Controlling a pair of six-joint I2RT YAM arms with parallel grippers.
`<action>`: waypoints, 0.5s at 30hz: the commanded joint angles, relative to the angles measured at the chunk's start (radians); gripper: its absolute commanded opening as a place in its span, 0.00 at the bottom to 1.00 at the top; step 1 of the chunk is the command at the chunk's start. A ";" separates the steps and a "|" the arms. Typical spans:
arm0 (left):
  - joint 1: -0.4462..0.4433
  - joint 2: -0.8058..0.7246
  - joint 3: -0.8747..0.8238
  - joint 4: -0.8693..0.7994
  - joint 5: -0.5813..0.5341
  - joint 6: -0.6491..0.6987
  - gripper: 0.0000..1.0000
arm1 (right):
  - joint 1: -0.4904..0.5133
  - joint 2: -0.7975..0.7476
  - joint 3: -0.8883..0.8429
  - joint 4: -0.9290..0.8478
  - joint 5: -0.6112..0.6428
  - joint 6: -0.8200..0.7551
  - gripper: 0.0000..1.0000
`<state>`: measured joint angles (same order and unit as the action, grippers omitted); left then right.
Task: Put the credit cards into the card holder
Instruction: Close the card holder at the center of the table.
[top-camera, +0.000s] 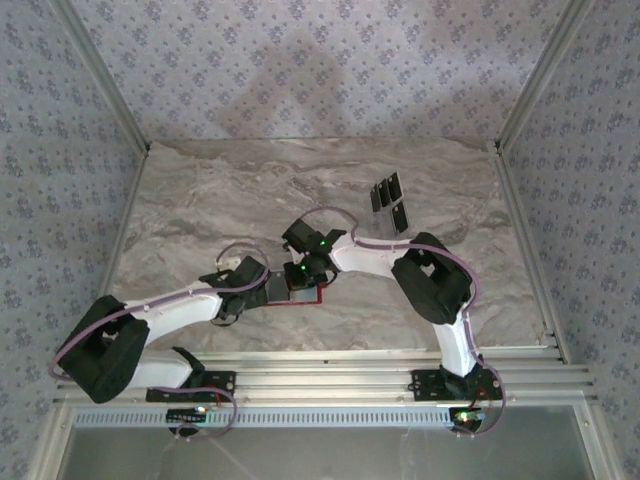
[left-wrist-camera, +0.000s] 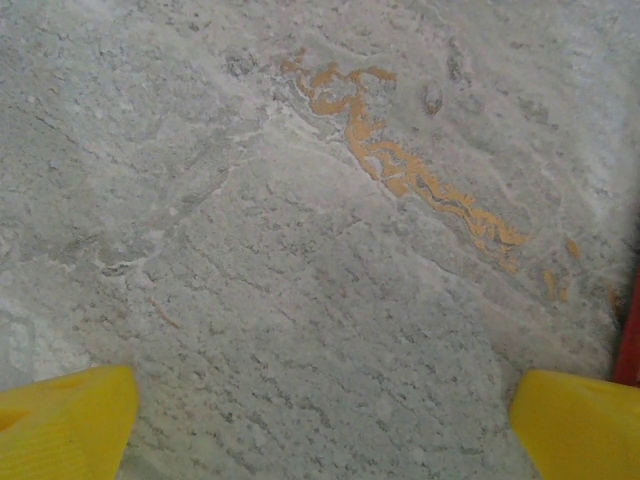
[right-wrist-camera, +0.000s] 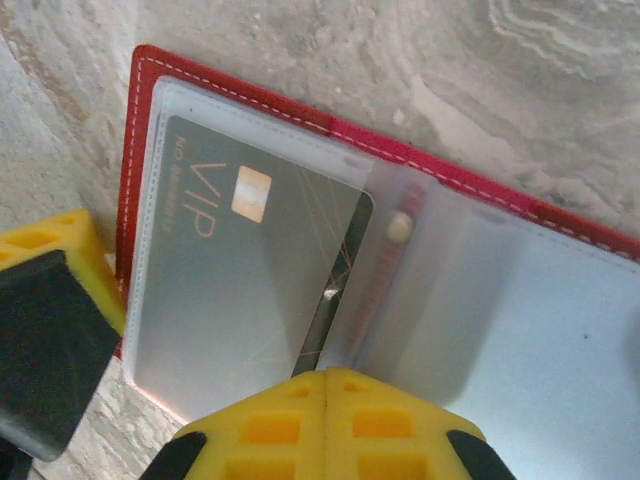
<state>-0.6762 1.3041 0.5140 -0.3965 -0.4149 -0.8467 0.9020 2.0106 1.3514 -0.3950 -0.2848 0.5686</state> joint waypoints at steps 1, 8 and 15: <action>-0.008 0.042 0.000 0.049 0.041 0.005 1.00 | 0.007 0.007 0.039 0.011 -0.046 0.013 0.00; -0.006 -0.054 0.014 -0.049 0.010 -0.002 1.00 | -0.008 -0.144 -0.050 -0.032 0.082 0.022 0.08; 0.016 -0.171 0.032 -0.111 0.005 0.012 1.00 | -0.007 -0.212 -0.054 -0.184 0.300 -0.043 0.51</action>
<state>-0.6720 1.1622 0.5152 -0.4561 -0.4110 -0.8467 0.8951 1.7992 1.2827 -0.4660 -0.1207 0.5564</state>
